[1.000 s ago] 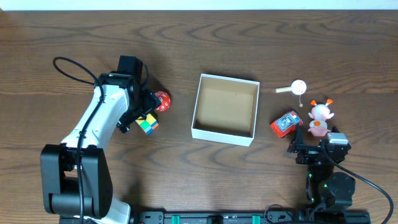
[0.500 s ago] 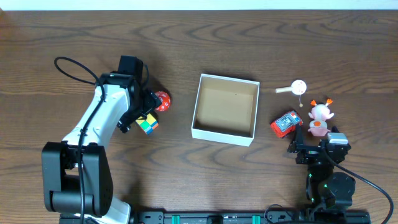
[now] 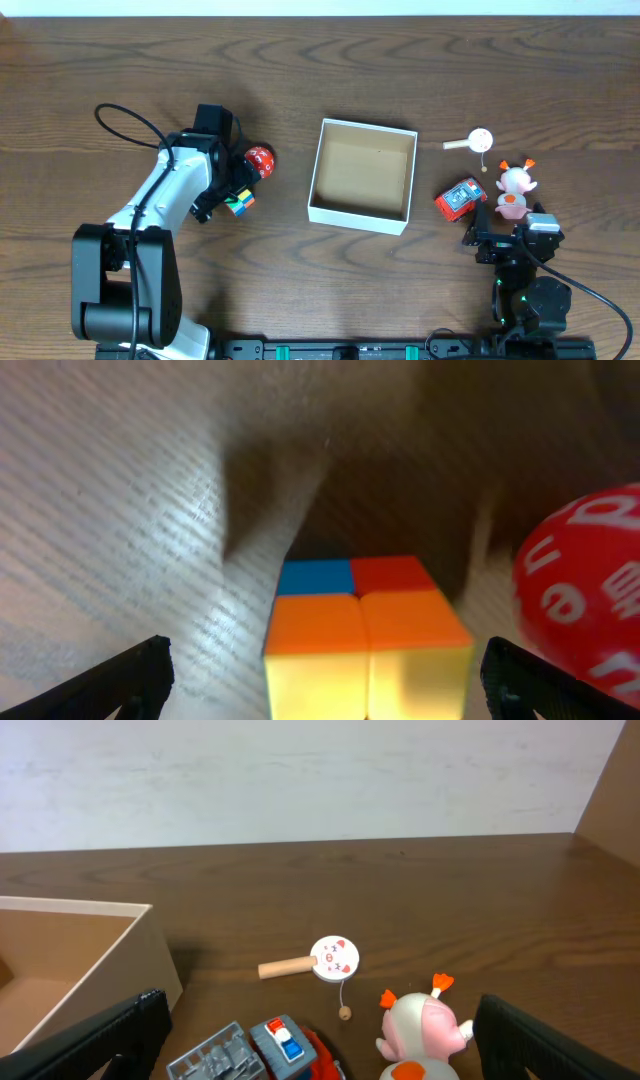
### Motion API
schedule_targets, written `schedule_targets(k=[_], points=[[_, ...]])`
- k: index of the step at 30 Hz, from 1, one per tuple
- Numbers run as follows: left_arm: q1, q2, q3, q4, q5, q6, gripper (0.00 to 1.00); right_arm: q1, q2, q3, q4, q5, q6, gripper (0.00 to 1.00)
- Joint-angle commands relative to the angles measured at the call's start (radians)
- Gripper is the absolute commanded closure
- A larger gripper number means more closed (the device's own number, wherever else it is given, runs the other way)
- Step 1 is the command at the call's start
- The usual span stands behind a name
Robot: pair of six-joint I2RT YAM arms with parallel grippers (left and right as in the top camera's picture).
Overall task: Pack container
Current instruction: 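Lower left gripper and grasp the colour cube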
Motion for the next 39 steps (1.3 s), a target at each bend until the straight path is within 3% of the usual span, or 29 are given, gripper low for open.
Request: schedule_targets(k=[1, 17, 19, 20, 23, 28, 32, 39], points=[[-0.001, 0.014, -0.006, 0.018, -0.024, -0.009, 0.02, -0.008, -0.008, -0.003, -0.002, -0.003, -0.012, 0.01], [-0.001, 0.08, -0.006, 0.027, -0.039, -0.035, 0.01, -0.008, -0.008, -0.003, -0.002, -0.003, -0.012, 0.01], [-0.001, 0.08, -0.006, 0.026, -0.038, -0.035, 0.09, -0.008, -0.008, -0.003, -0.002, -0.003, -0.012, 0.01], [-0.001, 0.08, -0.006, 0.026, -0.037, -0.035, 0.23, -0.008, -0.008, -0.003, -0.002, -0.003, -0.012, 0.01], [-0.001, 0.08, -0.006, 0.027, -0.001, -0.035, 0.36, -0.008, -0.008, -0.003, -0.002, -0.003, -0.012, 0.01], [-0.001, 0.08, -0.006, 0.026, 0.064, -0.035, 0.38, -0.008, -0.008, -0.003, -0.002, -0.003, -0.012, 0.01], [0.0, 0.072, -0.004, 0.009, 0.071, -0.035, 0.5, -0.008, -0.008, -0.003, -0.002, -0.003, -0.012, 0.01], [0.023, 0.027, 0.051, -0.082, 0.07, 0.002, 0.51, -0.008, -0.008, -0.003, -0.002, -0.003, -0.012, 0.01]])
